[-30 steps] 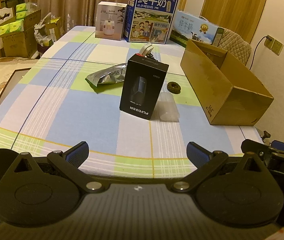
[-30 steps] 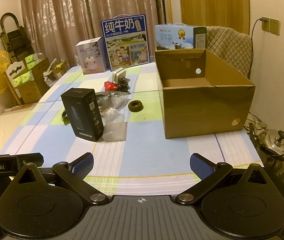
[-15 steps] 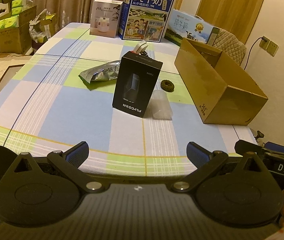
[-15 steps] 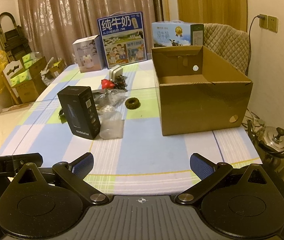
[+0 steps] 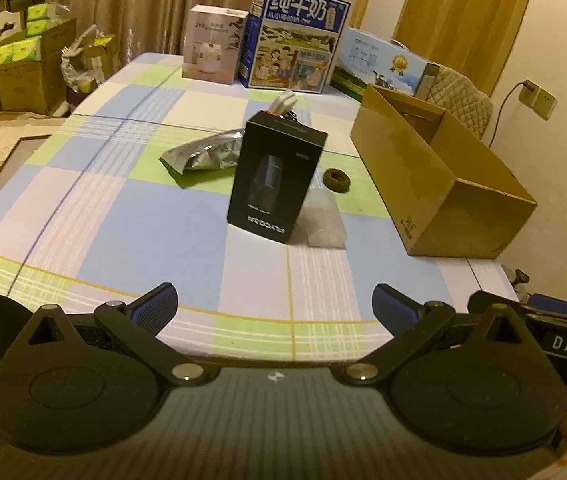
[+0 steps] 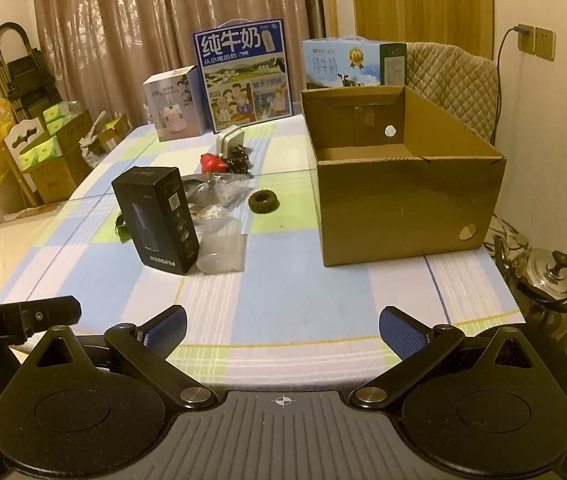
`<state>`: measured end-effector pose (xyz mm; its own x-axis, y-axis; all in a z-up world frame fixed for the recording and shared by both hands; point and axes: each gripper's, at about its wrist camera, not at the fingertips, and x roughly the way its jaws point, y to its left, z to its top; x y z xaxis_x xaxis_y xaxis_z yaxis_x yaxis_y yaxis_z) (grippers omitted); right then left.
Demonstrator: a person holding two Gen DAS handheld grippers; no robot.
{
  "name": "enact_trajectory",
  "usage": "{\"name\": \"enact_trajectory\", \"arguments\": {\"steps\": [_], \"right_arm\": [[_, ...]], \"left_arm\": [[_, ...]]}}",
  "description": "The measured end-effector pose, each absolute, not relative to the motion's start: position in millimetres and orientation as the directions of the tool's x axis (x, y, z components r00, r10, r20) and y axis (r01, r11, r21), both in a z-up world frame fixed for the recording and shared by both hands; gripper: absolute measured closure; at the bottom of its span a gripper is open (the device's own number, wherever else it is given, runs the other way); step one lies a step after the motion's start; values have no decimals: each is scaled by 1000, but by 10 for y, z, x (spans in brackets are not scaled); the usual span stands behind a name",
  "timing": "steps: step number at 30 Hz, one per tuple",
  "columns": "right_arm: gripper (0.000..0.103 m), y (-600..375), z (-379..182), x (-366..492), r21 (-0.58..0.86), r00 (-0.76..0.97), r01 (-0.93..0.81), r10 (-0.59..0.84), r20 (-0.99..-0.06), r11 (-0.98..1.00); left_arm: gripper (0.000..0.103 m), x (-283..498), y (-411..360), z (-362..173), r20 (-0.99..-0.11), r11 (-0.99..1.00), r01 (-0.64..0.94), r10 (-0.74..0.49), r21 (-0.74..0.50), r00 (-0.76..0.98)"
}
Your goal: Organize objects
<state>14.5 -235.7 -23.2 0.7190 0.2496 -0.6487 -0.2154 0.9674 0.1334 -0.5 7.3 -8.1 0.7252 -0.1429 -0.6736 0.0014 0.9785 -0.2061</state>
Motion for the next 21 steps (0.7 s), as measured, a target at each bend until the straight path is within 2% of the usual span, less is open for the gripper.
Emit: {"name": "enact_trajectory", "arguments": {"steps": [5,18,21], "right_arm": [[3,-2345,-270,168,133,712,-221,253,-655,966],[3,-2219,-468,450,125,705,-256,274,-654,958],[14,-2189,-512,564,132,704,-261,282,-652,956]], "left_arm": [[1,-2,87,-86,-640,981,23,-142,-191,755],[1,463,254,-169,-658,985,107,-169,-134,734],[1,624,256,-175,-652,987,135,-160,-89,741]]}}
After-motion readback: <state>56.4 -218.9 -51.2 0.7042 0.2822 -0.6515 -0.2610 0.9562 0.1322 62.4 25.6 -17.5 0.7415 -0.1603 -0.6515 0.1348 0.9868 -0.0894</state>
